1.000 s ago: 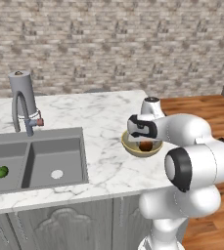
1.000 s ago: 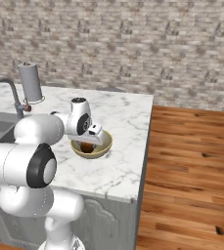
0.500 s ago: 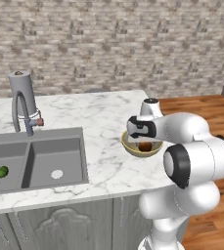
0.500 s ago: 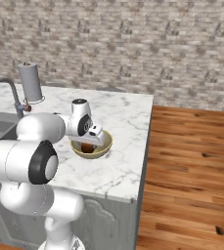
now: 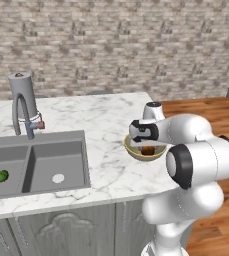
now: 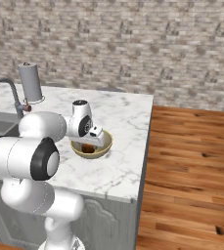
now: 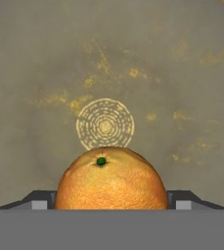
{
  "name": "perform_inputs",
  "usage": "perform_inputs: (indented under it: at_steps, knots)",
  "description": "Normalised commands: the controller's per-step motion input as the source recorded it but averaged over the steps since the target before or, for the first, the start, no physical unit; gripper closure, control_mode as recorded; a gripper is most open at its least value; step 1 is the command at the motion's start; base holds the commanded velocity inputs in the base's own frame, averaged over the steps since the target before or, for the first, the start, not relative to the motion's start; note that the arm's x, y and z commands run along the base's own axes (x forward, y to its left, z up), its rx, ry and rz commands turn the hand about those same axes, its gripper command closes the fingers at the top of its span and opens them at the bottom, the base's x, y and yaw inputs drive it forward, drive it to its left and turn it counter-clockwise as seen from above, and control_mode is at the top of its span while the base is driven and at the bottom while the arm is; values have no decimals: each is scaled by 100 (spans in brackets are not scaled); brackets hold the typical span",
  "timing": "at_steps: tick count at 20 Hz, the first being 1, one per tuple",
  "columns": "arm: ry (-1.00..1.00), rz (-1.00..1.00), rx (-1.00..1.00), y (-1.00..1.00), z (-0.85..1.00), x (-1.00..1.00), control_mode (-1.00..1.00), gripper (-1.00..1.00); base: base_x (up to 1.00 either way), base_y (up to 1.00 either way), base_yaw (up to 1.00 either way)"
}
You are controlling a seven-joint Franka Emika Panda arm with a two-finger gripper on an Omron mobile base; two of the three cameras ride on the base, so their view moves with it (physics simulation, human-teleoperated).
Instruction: Pick the oranges from the cabinet and place them in one bowl. Pick the avocado from the sink and place it in the other bowl.
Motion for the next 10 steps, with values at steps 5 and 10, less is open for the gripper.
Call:
perform_inputs:
  at_steps: [5, 10]
  knots:
    - [0, 0, 0, 0, -8, 5, -100, 100, 0, 0, 0]
    - [0, 0, 0, 0, -7, 3, -100, 100, 0, 0, 0]
